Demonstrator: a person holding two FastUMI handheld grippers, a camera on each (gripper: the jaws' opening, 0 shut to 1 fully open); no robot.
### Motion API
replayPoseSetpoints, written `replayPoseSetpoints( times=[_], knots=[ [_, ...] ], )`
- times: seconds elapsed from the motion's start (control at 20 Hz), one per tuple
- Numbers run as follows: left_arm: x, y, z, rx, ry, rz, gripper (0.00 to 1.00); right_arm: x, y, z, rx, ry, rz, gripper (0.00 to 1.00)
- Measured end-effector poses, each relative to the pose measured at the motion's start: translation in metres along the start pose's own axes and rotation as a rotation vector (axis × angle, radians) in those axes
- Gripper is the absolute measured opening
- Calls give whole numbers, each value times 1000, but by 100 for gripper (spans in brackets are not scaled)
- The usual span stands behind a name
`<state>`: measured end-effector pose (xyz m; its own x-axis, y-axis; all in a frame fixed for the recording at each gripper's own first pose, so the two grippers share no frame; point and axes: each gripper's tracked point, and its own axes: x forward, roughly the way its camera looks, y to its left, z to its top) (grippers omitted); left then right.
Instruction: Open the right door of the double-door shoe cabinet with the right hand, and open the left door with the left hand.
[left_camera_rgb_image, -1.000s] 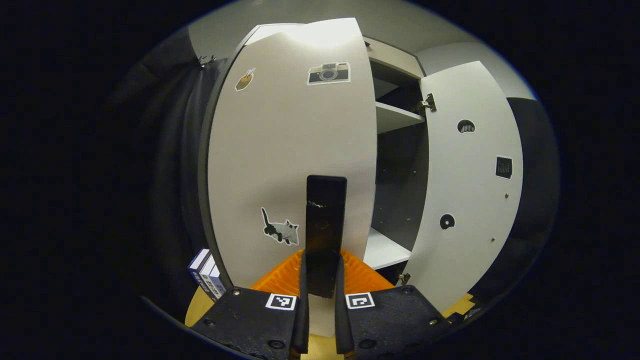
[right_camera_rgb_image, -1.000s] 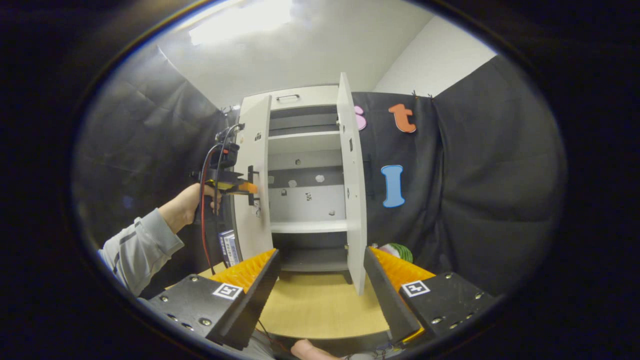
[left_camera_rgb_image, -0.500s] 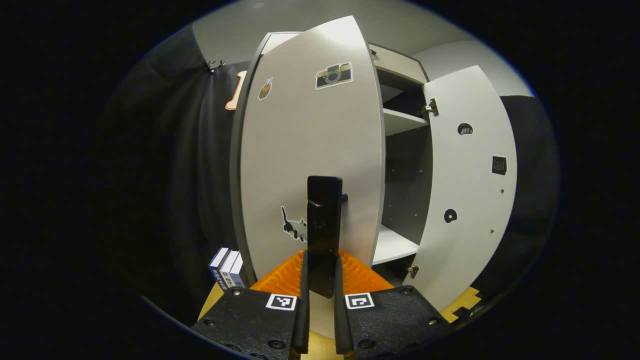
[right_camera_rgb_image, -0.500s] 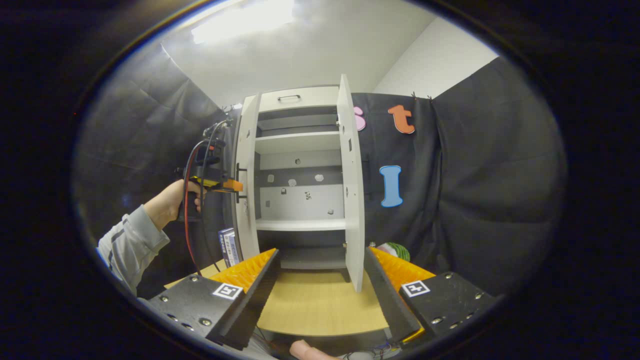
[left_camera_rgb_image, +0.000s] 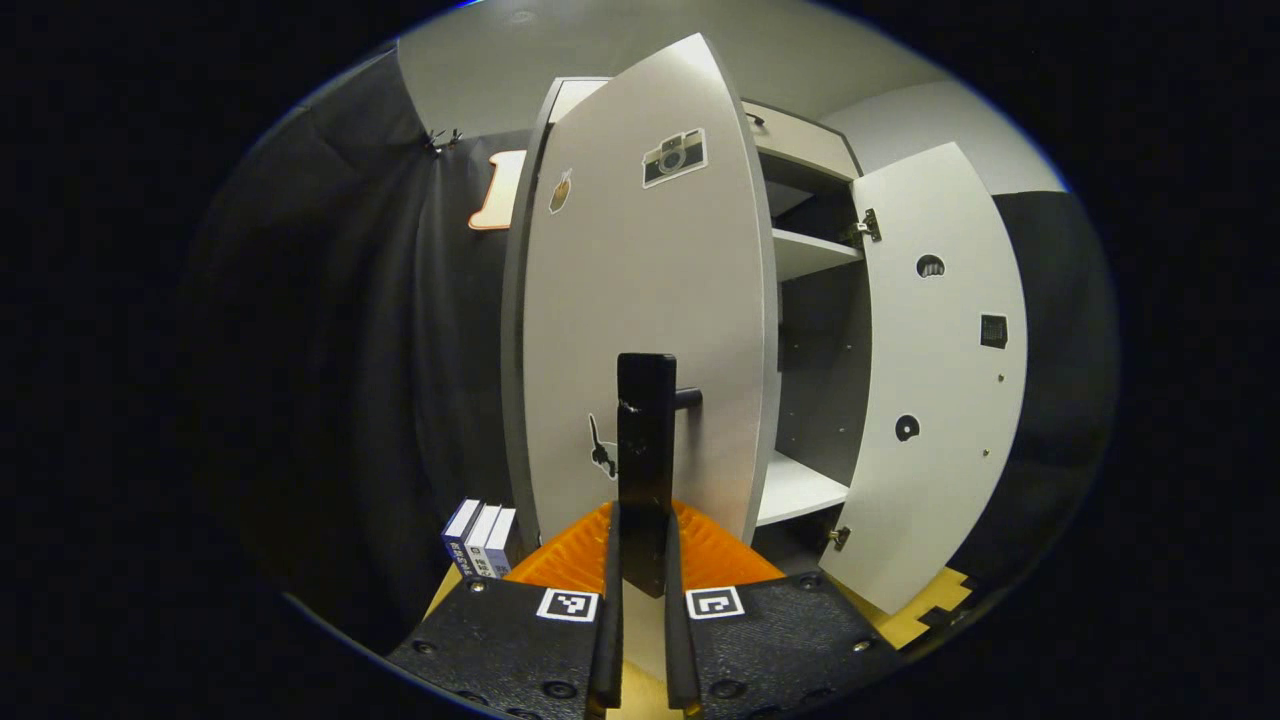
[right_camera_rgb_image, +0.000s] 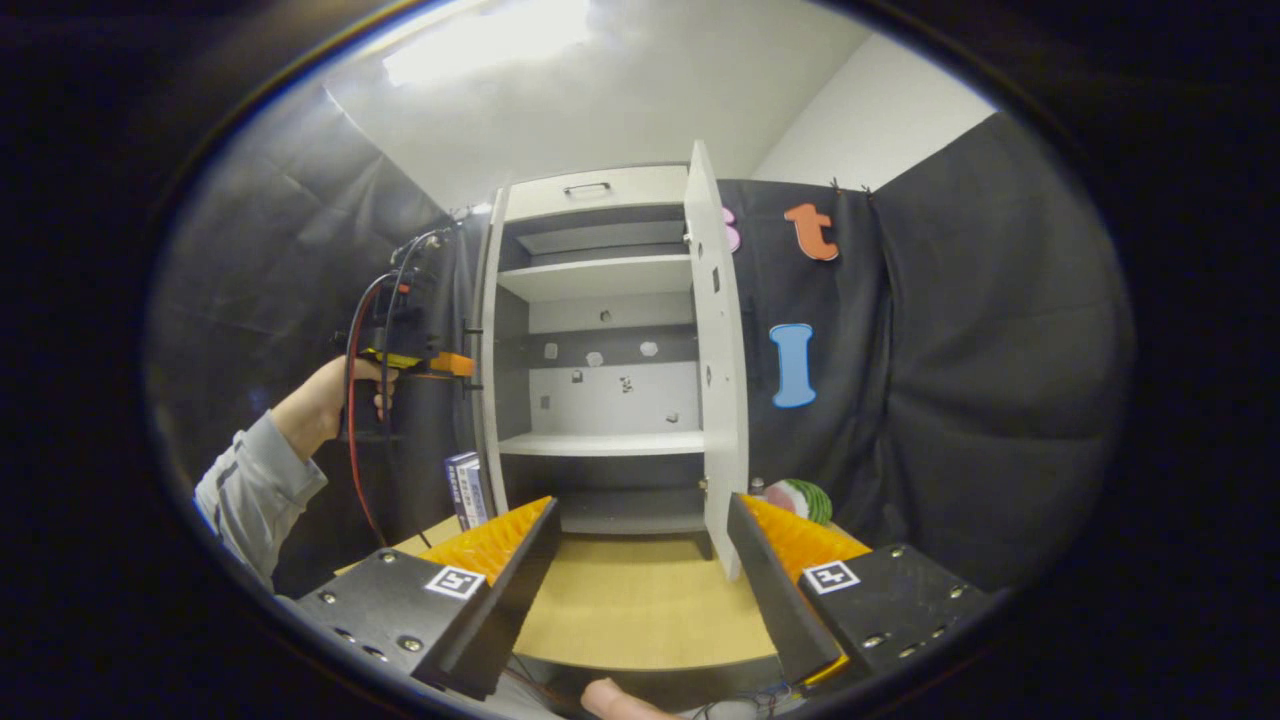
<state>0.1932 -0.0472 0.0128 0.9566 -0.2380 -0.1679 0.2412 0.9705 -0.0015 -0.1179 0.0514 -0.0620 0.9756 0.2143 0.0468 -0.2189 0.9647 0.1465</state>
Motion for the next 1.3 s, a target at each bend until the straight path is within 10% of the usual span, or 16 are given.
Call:
replayPoseSetpoints(
  times=[0.6,0.95,1.3],
  knots=[
    [-33,110,-1,95,-4,238,2,10,-2,-3,34,-2,-27,97],
    [-43,114,-15,-14,0,112,3,4,-6,5,17,-40,-79,100],
    [-82,113,-13,51,-82,216,84,3,17,4,-26,-51,-65,99]
  ],
)
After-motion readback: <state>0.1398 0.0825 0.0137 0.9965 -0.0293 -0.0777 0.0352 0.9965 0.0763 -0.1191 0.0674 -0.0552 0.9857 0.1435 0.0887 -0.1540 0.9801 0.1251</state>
